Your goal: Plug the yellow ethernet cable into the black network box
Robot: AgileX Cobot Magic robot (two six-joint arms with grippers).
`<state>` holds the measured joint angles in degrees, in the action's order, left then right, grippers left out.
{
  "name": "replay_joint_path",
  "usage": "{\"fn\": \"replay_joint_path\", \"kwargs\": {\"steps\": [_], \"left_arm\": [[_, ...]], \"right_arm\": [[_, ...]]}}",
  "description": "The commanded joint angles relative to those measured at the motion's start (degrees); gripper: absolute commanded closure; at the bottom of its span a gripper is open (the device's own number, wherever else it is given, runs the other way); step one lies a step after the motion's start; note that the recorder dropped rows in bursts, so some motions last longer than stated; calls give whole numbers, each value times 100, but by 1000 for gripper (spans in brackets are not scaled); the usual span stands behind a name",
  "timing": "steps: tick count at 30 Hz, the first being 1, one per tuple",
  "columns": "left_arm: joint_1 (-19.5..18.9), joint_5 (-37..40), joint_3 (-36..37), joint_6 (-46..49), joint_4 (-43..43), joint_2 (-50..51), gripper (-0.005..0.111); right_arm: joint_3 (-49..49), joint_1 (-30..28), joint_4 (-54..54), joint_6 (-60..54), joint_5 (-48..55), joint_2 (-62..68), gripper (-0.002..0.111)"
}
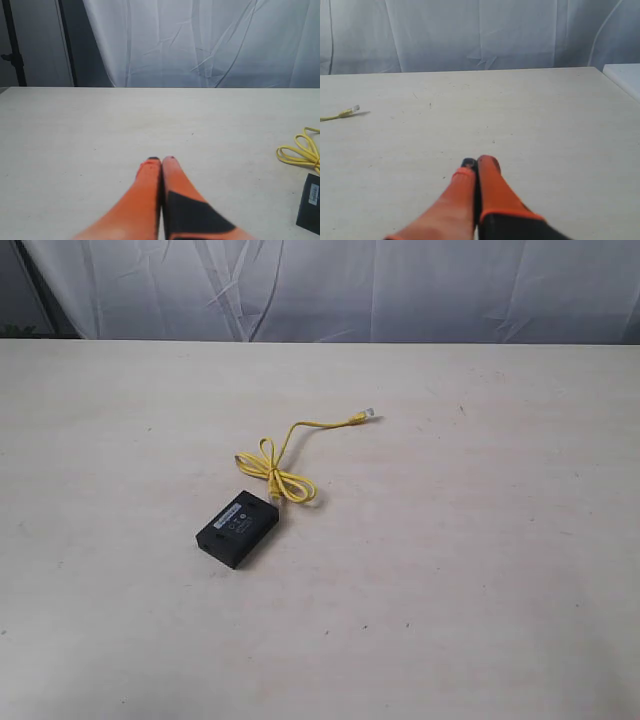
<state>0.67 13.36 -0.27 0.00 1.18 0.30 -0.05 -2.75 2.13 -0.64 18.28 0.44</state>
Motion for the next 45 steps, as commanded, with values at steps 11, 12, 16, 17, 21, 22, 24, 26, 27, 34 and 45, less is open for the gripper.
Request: {"fn": "replay_joint_path", "kwargs": {"steps": [11,12,16,17,21,22,24,26,27,34,45], "left_arm": [[-10,-395,27,-78,529,-30,106],[-10,-461,27,-145,977,-30,106],[-10,-759,27,-145,2415,-30,106],[-10,-796,27,-135,2770,-30,106],[-10,-1396,27,-133,3297,-30,106],[-10,-1681,27,-144,3408,-30,106],[-10,-2209,27,-153,3652,-30,106],[-10,-2591,-108,-153,3736,-30,106],[-10,-2639,-281,-153,3736,-30,106],[-10,-1746,-1858,-98,2307,637,107],[14,534,-3588,823,1249,3774,107]], "right_arm": [[5,19,-92,-24,-128,-44,109],[5,19,-40,-24,-206,-44,109],[5,19,1328,64,-847,-44,109],[5,19,1562,64,-1039,-44,109],[5,19,2473,64,-1771,-44,109],[5,19,2791,64,-1927,-44,109],[5,19,3277,64,-2160,-44,109],[5,19,3826,64,-2176,-44,109],[5,19,3893,64,-2112,-44,109],[-579,19,3395,5,-1764,-44,109],[-1479,19,2307,0,-798,606,109]]}}
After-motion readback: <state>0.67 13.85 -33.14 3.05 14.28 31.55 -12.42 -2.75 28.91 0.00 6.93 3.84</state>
